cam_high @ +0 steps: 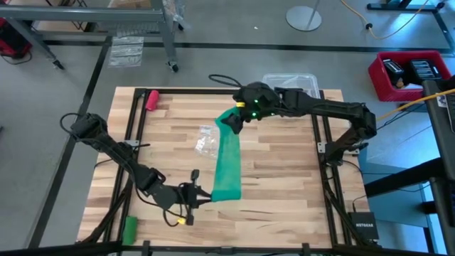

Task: Roll bandage
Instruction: Roll the green bandage

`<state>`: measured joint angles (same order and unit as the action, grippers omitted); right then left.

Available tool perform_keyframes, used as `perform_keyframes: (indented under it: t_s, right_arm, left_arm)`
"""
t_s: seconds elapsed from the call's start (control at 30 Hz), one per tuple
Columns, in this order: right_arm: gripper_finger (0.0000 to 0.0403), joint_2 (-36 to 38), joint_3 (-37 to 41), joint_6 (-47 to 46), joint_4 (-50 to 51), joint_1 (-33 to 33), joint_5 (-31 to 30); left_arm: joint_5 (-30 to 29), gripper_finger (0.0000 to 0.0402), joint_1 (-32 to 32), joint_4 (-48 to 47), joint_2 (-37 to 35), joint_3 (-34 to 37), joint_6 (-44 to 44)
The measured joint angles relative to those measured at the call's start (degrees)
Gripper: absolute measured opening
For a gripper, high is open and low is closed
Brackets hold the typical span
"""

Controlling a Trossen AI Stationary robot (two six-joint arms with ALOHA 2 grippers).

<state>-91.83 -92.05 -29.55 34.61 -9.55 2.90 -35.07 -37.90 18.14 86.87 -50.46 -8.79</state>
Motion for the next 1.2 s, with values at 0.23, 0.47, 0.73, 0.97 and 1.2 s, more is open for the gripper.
perform_keyframes:
  t_s: [0.23, 0.47, 0.73, 0.97, 1.2]
  right_arm:
    - [0.0282, 0.8, -0.1, 2.7, 0.3, 0.1, 10.3]
    - [0.0282, 0.8, -0.2, 4.9, 0.9, 0.1, 13.8]
    - [0.0282, 0.8, -0.2, 14.8, -5.1, 0.2, 5.3]
    - [0.0282, 1.0, -0.2, 14.5, -2.0, 0.1, -9.5]
    - [0.0282, 4.1, -0.2, 12.1, 3.1, 0.0, -0.2]
  left_arm:
    - [0.0, 0.0013, 1.9, -1.6, 0.0, 0.0, -3.3]
    - [0.1, 0.0013, 2.8, -0.7, 0.0, 0.0, -4.0]
    - [0.0, 0.0013, 2.7, -1.0, 0.0, 0.0, -4.4]
    - [0.5, 0.0013, 2.2, -0.8, 0.0, 0.0, -5.8]
    - [1.3, 0.0013, 1.4, 1.9, 0.0, 0.0, -5.8]
